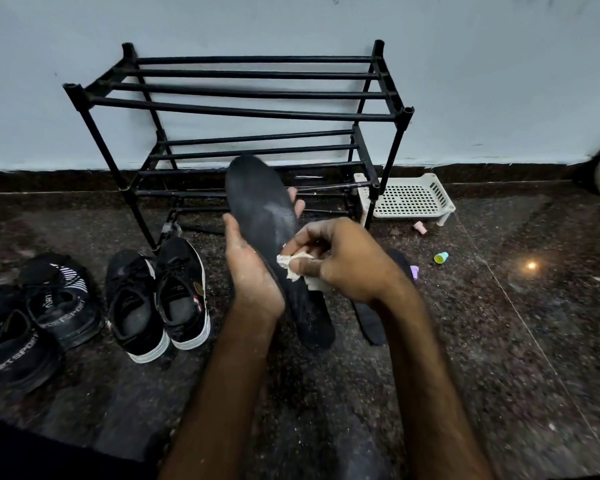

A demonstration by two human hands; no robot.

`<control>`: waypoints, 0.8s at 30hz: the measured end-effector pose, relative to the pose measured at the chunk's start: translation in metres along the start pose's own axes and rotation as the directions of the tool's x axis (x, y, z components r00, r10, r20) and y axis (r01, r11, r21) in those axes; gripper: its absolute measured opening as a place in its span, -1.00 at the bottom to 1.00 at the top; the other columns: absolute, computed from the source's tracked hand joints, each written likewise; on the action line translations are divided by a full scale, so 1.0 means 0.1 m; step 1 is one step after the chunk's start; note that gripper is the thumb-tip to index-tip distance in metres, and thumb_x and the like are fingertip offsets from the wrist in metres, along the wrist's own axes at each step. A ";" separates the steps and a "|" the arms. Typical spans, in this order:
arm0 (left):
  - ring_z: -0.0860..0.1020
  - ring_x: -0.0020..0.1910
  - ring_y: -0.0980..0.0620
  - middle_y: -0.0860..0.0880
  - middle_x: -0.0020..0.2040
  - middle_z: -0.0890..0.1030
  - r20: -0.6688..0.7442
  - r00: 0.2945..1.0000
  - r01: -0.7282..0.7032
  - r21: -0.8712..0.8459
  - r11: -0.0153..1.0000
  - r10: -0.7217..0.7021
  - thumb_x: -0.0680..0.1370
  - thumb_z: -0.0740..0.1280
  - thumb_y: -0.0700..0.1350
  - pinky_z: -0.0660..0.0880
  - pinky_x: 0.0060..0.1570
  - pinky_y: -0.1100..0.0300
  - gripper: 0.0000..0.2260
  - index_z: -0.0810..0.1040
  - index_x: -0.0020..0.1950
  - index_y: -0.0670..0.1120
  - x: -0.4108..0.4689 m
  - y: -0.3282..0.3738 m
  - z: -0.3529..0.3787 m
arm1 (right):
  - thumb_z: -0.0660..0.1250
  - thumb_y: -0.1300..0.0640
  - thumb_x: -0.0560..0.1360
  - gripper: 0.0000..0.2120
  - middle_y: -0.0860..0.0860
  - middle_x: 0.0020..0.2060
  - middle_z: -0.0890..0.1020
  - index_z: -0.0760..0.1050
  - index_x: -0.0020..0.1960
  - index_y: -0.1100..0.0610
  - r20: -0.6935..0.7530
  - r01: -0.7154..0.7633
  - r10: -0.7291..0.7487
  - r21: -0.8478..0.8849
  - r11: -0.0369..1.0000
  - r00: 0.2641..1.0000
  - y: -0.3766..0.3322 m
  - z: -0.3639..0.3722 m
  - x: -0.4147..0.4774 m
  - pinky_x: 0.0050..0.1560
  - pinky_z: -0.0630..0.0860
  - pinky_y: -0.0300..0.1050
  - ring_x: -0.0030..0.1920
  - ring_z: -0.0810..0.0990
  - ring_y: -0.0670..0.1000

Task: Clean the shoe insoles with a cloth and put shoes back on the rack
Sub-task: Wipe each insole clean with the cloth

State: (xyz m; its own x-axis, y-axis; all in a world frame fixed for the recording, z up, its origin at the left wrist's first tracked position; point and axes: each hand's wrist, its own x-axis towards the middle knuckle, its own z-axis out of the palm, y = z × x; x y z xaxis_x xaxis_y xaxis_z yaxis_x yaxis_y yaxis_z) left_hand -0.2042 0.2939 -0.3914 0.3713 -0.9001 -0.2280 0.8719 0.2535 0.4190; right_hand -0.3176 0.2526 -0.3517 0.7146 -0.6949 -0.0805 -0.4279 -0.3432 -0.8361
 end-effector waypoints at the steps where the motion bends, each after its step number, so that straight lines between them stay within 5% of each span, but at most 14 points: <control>1: 0.59 0.20 -0.09 -0.14 0.24 0.61 -0.002 1.000 -0.001 -0.042 0.999 0.001 0.62 -0.06 0.31 0.60 0.04 0.02 -0.32 0.49 0.37 -0.19 0.02 0.03 -0.02 | 0.50 0.23 0.44 -0.92 -0.14 -0.38 0.58 0.67 -0.10 0.08 0.003 0.017 -0.017 0.064 0.998 1.000 0.04 0.03 0.00 -0.24 0.56 -0.21 -0.35 0.50 -0.14; 4: 0.51 0.32 -0.09 -0.14 0.30 0.57 -0.005 1.000 0.010 -0.105 0.994 -0.010 0.61 -0.08 0.34 0.60 0.01 -0.03 -0.28 0.42 0.43 -0.19 0.07 0.06 -0.08 | 0.50 0.20 0.44 -0.95 -0.02 -0.38 0.62 0.68 -0.11 0.08 -0.069 0.013 0.001 0.196 0.981 0.998 0.11 0.10 0.03 -0.32 0.58 -0.08 -0.38 0.52 -0.01; 9: 0.65 0.10 -0.07 -0.16 0.17 0.65 0.070 0.986 0.143 0.138 0.980 -0.154 0.55 -0.13 0.43 0.61 0.01 0.08 -0.15 0.60 0.24 -0.22 0.00 -0.08 -0.05 | 0.47 0.15 0.46 -0.94 -0.06 -0.13 0.66 0.68 -0.07 0.04 -0.414 0.008 -0.026 -0.047 0.999 0.910 0.04 0.22 0.13 -0.07 0.54 -0.23 -0.15 0.61 -0.11; 13: 0.58 0.23 -0.09 -0.18 0.28 0.58 0.077 0.985 0.145 0.084 0.986 -0.152 0.52 -0.10 0.47 0.50 0.23 0.03 -0.13 0.54 0.34 -0.23 0.05 -0.11 -0.17 | 0.49 0.13 0.43 -0.93 -0.05 -0.10 0.67 0.64 -0.10 0.00 -0.255 -0.096 0.014 -0.311 0.946 0.967 -0.10 0.22 0.07 0.08 0.58 0.02 -0.04 0.63 -0.01; 16: 0.59 0.24 -0.11 -0.22 0.35 0.52 0.108 0.982 0.151 0.037 0.988 -0.154 0.51 -0.06 0.48 0.55 0.19 0.00 -0.12 0.40 0.45 -0.21 0.05 -0.07 -0.19 | 0.53 0.17 0.39 -0.90 -0.10 -0.22 0.67 0.66 -0.14 0.01 -0.063 0.003 -0.018 -0.237 0.972 0.998 -0.22 0.17 0.00 0.05 0.58 -0.12 -0.13 0.62 -0.14; 19: 0.55 0.28 -0.11 -0.21 0.36 0.52 0.152 0.977 0.143 0.071 0.987 -0.152 0.53 -0.04 0.45 0.47 0.30 0.01 -0.16 0.42 0.45 -0.21 0.00 -0.04 -0.12 | 0.50 0.20 0.43 -0.89 -0.10 -0.18 0.65 0.64 -0.12 0.01 -0.244 0.038 -0.100 -0.246 0.969 0.965 -0.19 0.23 0.10 0.04 0.55 -0.12 -0.11 0.59 -0.12; 21: 0.63 0.13 -0.07 -0.19 0.29 0.57 0.161 0.978 0.126 0.055 0.990 -0.133 0.56 -0.03 0.40 0.56 0.17 0.05 -0.19 0.42 0.43 -0.26 -0.03 -0.03 -0.10 | 0.47 0.21 0.45 -0.91 -0.08 -0.11 0.63 0.63 -0.09 0.03 -0.380 0.018 -0.122 -0.266 0.964 0.917 -0.14 0.24 0.14 0.04 0.56 -0.04 -0.09 0.59 -0.07; 24: 0.66 0.05 -0.07 -0.19 0.23 0.61 0.153 0.979 0.132 0.037 0.991 -0.136 0.56 -0.01 0.39 0.62 -0.09 0.09 -0.21 0.47 0.39 -0.27 -0.04 -0.02 -0.08 | 0.50 0.20 0.42 -0.90 -0.10 -0.14 0.65 0.64 -0.12 0.04 -0.259 -0.026 -0.038 -0.240 0.970 0.965 -0.10 0.15 0.09 0.09 0.56 -0.05 -0.09 0.61 -0.11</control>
State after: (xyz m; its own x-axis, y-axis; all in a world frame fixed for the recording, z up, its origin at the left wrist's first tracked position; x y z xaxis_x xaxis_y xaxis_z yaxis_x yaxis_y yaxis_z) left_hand -0.2051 0.2994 -0.3985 0.1958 -0.9698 -0.1456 0.9009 0.1192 0.4173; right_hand -0.2989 0.2592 -0.3520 0.5626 -0.8213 0.0948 -0.5667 -0.4666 -0.6790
